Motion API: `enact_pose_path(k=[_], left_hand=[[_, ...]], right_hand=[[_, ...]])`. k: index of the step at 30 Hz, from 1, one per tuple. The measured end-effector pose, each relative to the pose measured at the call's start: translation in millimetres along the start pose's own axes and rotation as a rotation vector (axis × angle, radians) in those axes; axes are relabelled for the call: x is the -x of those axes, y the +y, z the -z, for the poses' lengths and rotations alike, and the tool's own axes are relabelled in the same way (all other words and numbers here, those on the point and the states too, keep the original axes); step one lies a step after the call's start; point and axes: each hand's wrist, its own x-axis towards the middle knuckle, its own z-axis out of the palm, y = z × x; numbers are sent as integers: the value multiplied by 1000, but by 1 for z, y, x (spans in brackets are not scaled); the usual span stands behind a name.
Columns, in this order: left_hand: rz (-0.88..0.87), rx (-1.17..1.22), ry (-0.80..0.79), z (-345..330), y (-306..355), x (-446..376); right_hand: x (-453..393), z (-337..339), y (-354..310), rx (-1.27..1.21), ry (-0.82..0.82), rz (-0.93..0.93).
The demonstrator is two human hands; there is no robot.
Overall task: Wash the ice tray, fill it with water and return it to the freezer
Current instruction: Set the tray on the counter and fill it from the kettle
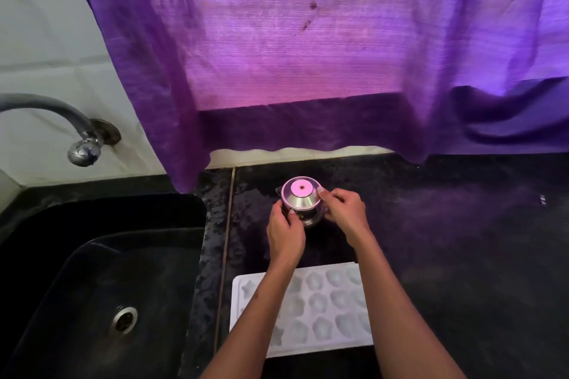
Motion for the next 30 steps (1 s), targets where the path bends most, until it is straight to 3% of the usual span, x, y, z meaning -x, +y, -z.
enact_pose_path(k=[7, 13, 18, 30], left_hand=[[-29, 57, -6, 9, 10, 9], [-319, 86, -56, 30, 20, 44], [-417, 92, -90, 24, 20, 93], [-282, 77, -220, -45, -2, 198]], right_hand=[[18, -2, -7, -1, 60, -11], [57, 21, -41, -26, 184, 126], [92, 54, -47, 2, 282, 158], [149, 136, -4, 99, 372, 72]])
